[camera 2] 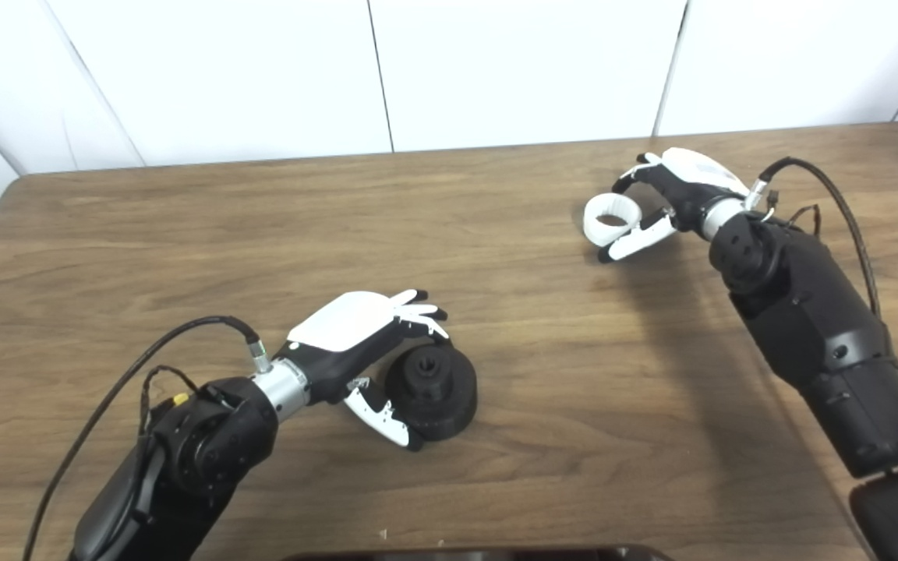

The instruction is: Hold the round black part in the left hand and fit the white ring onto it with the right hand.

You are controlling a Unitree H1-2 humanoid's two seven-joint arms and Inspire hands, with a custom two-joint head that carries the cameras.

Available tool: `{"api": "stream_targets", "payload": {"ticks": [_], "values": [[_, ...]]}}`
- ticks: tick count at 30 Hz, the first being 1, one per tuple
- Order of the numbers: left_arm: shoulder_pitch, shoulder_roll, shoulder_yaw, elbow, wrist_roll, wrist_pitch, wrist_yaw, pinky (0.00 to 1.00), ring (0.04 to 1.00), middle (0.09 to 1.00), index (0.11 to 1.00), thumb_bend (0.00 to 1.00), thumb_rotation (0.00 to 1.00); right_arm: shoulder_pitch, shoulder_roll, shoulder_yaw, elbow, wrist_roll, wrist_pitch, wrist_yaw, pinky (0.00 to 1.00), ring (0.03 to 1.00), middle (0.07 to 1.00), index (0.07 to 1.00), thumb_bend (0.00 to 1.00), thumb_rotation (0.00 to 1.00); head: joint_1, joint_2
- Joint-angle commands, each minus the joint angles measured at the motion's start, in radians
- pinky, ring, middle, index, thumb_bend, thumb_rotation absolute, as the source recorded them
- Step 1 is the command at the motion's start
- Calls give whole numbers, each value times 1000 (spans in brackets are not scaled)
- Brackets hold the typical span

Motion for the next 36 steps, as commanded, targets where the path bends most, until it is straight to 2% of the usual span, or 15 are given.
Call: {"api": "stream_targets", "payload": {"ticks": [1, 10, 18, 24, 36], "values": [[-13, 4, 8, -13, 19, 3, -2, 846, 1000, 924, 698, 901, 221, -64, -7, -6, -14, -16, -30, -20, 1000, 1000, 976, 768, 893, 354, 1, 0], [-18, 6, 8, -17, 23, 4, -7, 849, 1000, 924, 699, 898, 226, -61, 4, -13, 11, -21, -58, -39, 1000, 1000, 964, 730, 868, 340, 2, -1], [-14, 5, 12, -24, 18, 3, -6, 840, 1000, 922, 696, 897, 219, -52, 16, -33, 29, -17, -103, -98, 1000, 1000, 932, 682, 854, 283, 1, -2], [-15, 3, 10, -26, 21, 5, -9, 846, 1000, 923, 696, 898, 216, -46, 18, -43, 25, -18, -105, -107, 1000, 1000, 925, 668, 824, 251, 2, -3], [-13, 5, 15, -28, 15, 0, -8, 846, 1000, 926, 699, 899, 227, -35, 21, -59, 30, -7, -123, -116, 1000, 1000, 924, 659, 827, 227, 3, -3]]}}
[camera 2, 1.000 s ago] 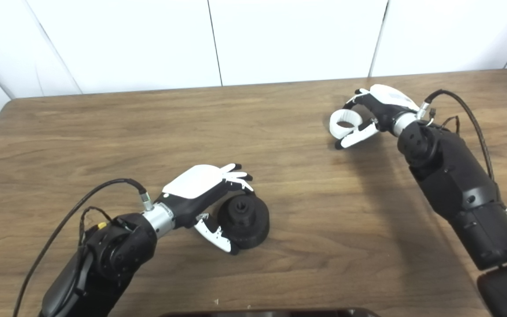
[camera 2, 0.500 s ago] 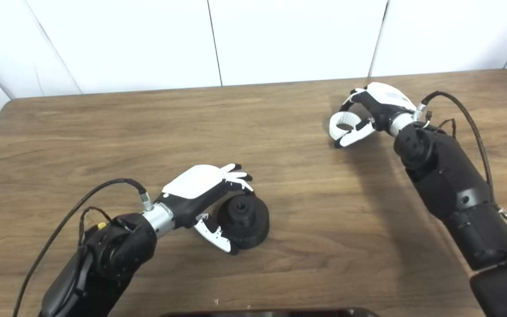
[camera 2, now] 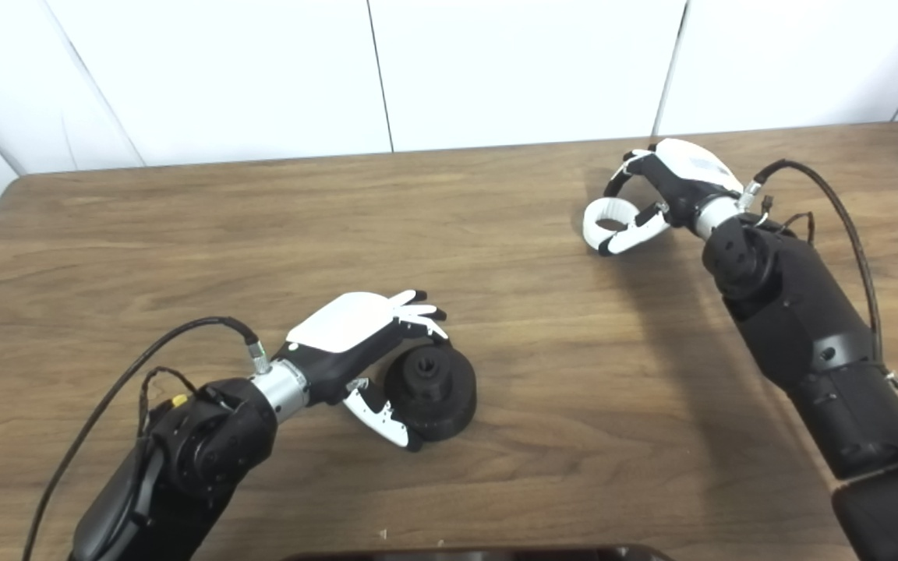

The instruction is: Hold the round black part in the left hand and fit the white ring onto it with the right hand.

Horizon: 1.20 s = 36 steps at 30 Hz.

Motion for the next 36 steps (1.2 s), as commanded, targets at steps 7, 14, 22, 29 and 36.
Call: {"api": "stream_targets", "payload": {"ticks": [7, 14, 22, 29, 36], "values": [[-16, 3, 14, -23, 7, -1, -1, 839, 1000, 928, 698, 904, 233, -43, -13, -17, -16, 6, -30, -22, 1000, 1000, 921, 659, 827, 220, 1, 5], [-17, 2, 17, -26, 7, -5, -2, 837, 1000, 927, 695, 903, 230, -40, -15, -16, -22, 10, -25, -12, 1000, 1000, 915, 660, 826, 214, 2, 6], [-20, 1, 21, -35, 8, 2, -14, 836, 1000, 932, 699, 899, 239, -35, -12, -12, -18, 15, -36, -21, 979, 1000, 907, 647, 812, 182, 2, 6], [-20, -2, 26, -31, 10, -5, -14, 830, 1000, 929, 696, 902, 236, -30, -12, -18, -7, 24, -56, -35, 938, 997, 896, 627, 805, 149, 3, 5], [-23, -2, 28, -30, 9, -9, -15, 839, 1000, 929, 695, 901, 243, -27, -7, -32, 2, 37, -74, -53, 951, 991, 888, 500, 539, 142, 1, 2]]}}
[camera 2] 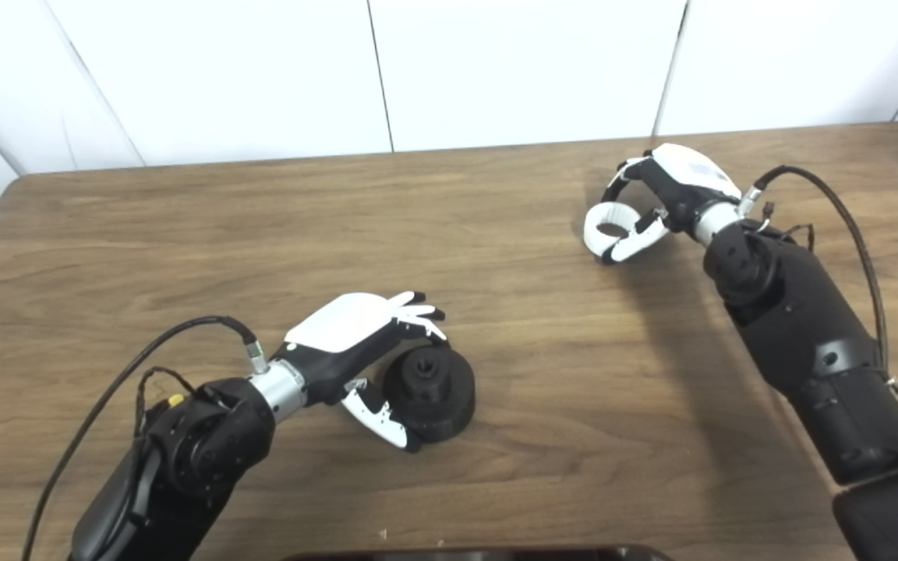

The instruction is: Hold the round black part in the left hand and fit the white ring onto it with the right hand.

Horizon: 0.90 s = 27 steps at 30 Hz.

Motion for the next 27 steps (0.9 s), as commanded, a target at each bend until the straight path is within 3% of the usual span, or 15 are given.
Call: {"api": "stream_targets", "payload": {"ticks": [1, 14, 20, 27], "values": [[-27, 4, 12, -23, 8, -9, 10, 839, 1000, 928, 695, 901, 244, -37, -8, -19, -7, 6, -39, -37, 949, 989, 886, 495, 528, 142, 1, 0], [-30, 2, 15, -15, 8, -16, 13, 837, 1000, 927, 695, 901, 244, -34, -17, -23, -43, -4, -43, -40, 901, 964, 872, 492, 524, 142, 1, -1], [-31, 1, 14, -13, 7, -15, 11, 835, 1000, 929, 695, 901, 245, -26, -27, -29, -122, -4, -18, -6, 889, 964, 870, 493, 525, 144, 1, -2], [-31, 1, 15, -7, 5, -14, 10, 831, 1000, 929, 696, 904, 238, 2, -41, -34, -294, -4, 20, 71, 883, 958, 866, 492, 525, 146, -1, 0]]}}
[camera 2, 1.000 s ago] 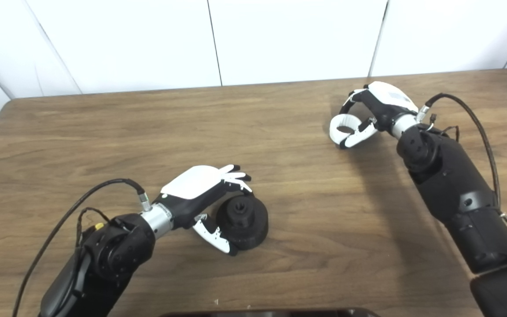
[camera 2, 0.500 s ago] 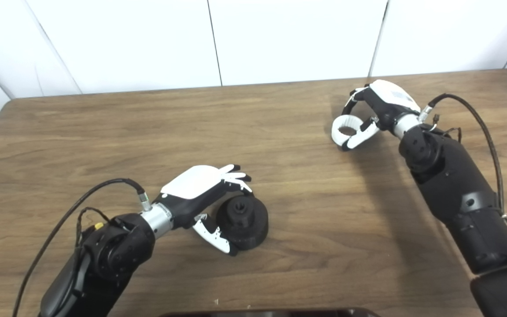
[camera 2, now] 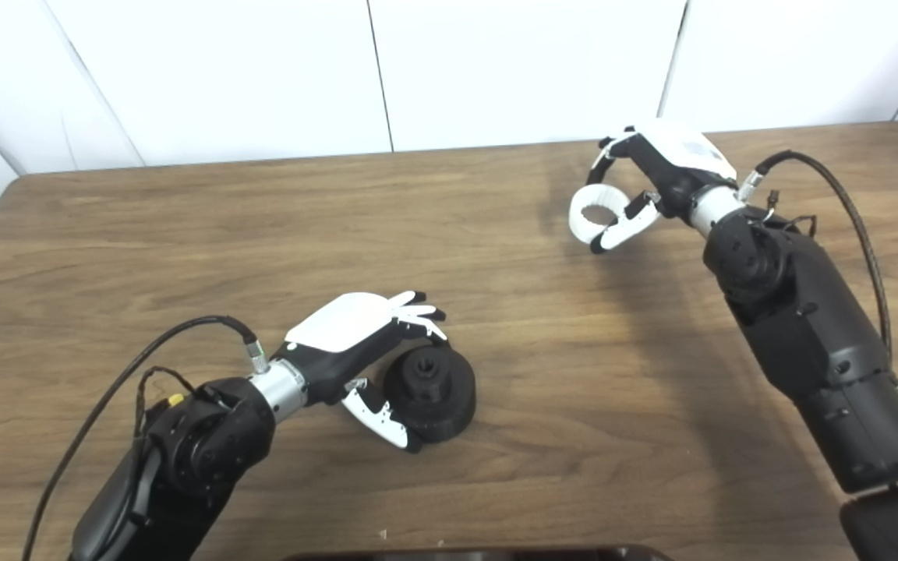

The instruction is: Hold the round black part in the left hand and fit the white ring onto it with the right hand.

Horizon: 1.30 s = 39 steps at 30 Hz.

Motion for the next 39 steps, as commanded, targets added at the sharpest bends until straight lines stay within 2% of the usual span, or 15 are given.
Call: {"api": "stream_targets", "payload": {"ticks": [1, 3, 8, 17, 24, 29, 39], "values": [[-32, 4, 12, -8, 4, -8, 11, 830, 1000, 929, 697, 904, 239, -26, -27, -20, -85, -2, 11, 18, 881, 958, 866, 492, 525, 147, 1, 1], [-33, 4, 12, -5, 5, -10, 13, 835, 1000, 928, 697, 903, 241, -14, -26, -24, -144, 0, 26, 46, 875, 962, 863, 492, 525, 146, 1, 1], [-35, 1, 11, 0, 7, -10, 12, 836, 1000, 928, 695, 907, 229, 6, -22, -22, -248, 7, 16, 93, 841, 952, 859, 491, 525, 145, 0, 1], [-37, 1, 11, -2, 7, -7, 6, 827, 1000, 929, 697, 904, 231, 28, 1, 14, -483, -18, 87, 247, 854, 941, 852, 491, 525, 149, 4, 4], [-36, 1, 12, -2, 5, -10, 9, 827, 1000, 928, 692, 904, 229, 50, 31, 27, -610, -27, 125, 316, 821, 923, 846, 490, 525, 147, 1, 6], [-35, 3, 14, -1, 1, -13, 11, 825, 1000, 929, 695, 904, 226, 61, 59, 32, -667, -18, 160, 361, 850, 940, 857, 491, 525, 146, -3, 7], [-37, 2, 10, -6, 5, -5, -1, 835, 1000, 933, 700, 901, 230, 101, 114, 82, -684, -57, 156, 388, 843, 939, 851, 491, 525, 148, 0, 9]]}}
